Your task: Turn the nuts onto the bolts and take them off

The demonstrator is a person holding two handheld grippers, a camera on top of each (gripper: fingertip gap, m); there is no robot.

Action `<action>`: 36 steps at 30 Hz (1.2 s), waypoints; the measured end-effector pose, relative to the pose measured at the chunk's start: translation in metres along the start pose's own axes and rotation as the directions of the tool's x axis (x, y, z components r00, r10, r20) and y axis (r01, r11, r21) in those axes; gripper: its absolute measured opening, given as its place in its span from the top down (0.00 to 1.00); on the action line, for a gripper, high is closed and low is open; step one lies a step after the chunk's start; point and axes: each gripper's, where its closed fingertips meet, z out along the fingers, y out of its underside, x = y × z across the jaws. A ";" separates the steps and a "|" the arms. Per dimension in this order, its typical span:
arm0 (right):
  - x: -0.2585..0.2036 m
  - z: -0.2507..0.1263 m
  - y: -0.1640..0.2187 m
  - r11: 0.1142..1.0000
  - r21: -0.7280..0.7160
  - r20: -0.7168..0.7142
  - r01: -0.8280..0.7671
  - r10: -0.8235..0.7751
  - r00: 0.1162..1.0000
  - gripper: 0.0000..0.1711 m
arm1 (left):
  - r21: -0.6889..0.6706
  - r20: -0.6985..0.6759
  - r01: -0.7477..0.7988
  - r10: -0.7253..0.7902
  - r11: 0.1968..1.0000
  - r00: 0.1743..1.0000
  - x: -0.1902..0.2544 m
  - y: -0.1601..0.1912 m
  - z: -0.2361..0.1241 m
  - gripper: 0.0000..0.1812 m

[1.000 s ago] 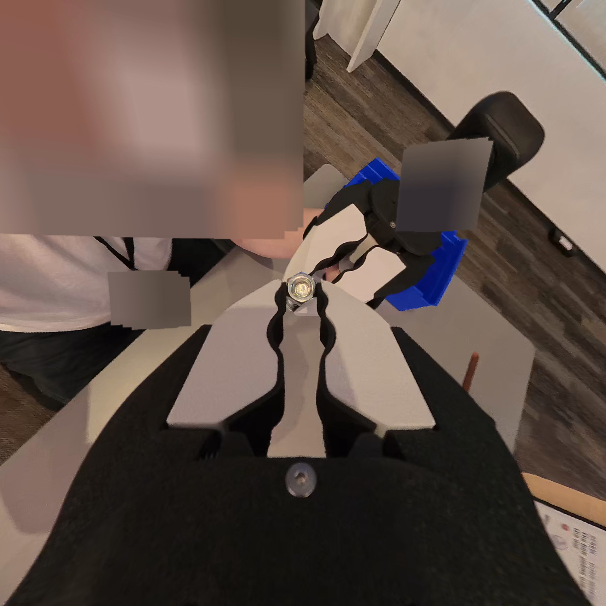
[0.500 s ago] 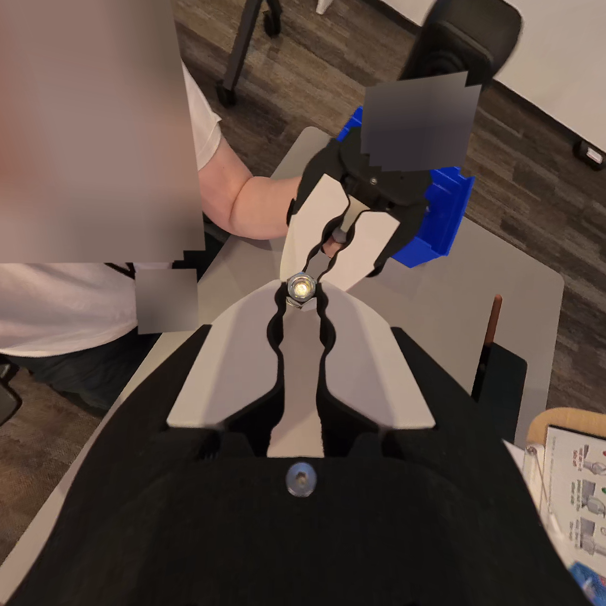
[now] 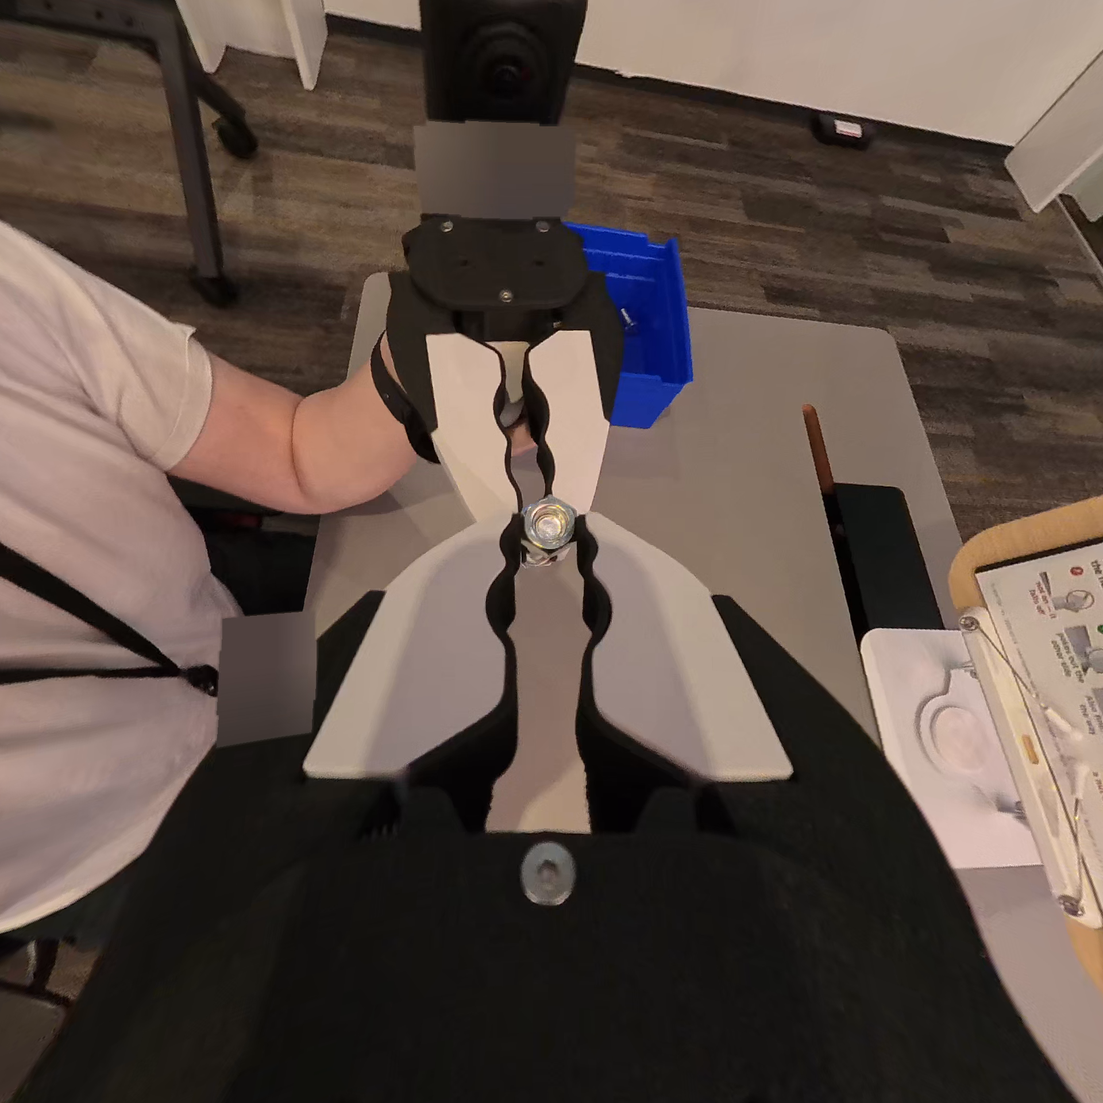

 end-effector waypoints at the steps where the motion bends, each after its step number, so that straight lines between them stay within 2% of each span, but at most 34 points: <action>1: 0.000 0.000 0.000 1.000 0.004 -0.001 0.006 -0.006 1.000 0.90 | 0.003 -0.009 0.003 -0.003 1.000 1.000 0.001 0.000 0.000 0.95; 4: -0.001 -0.003 0.003 0.992 -0.004 0.005 0.123 -0.123 0.992 0.81 | -0.001 -0.053 0.007 -0.007 1.000 0.999 0.008 0.000 0.000 0.95; 7: -0.016 -0.008 0.005 0.957 0.023 0.109 0.288 -0.289 0.951 0.80 | -0.001 -0.117 0.006 -0.006 1.000 0.993 0.019 0.000 0.003 0.95; 10: -0.034 -0.014 0.003 0.897 0.099 0.222 0.431 -0.442 0.869 0.81 | -0.005 -0.212 0.018 -0.019 1.000 0.977 0.033 0.001 0.004 0.95; 13: -0.045 -0.019 0.001 0.854 0.133 0.287 0.503 -0.519 0.805 0.85 | -0.010 -0.279 0.028 -0.029 1.000 0.960 0.042 0.002 0.005 0.95; 18: -0.051 -0.021 0.004 0.820 0.078 0.358 0.568 -0.554 0.751 0.90 | -0.021 -0.358 0.052 -0.056 0.998 0.932 0.052 0.005 0.006 0.95; 22: -0.054 -0.019 0.009 0.799 0.017 0.374 0.600 -0.562 0.738 0.88 | -0.034 -0.361 0.045 -0.054 0.998 0.931 0.052 0.007 0.008 0.95; 30: -0.051 -0.018 0.011 0.805 -0.029 0.365 0.592 -0.543 0.756 0.90 | -0.024 -0.363 0.035 -0.042 0.999 0.931 0.056 0.005 0.007 0.95; 36: -0.038 -0.016 0.015 0.832 -0.117 0.313 0.542 -0.487 0.815 0.90 | -0.047 -0.262 0.021 -0.033 0.999 0.965 0.042 0.008 0.010 0.95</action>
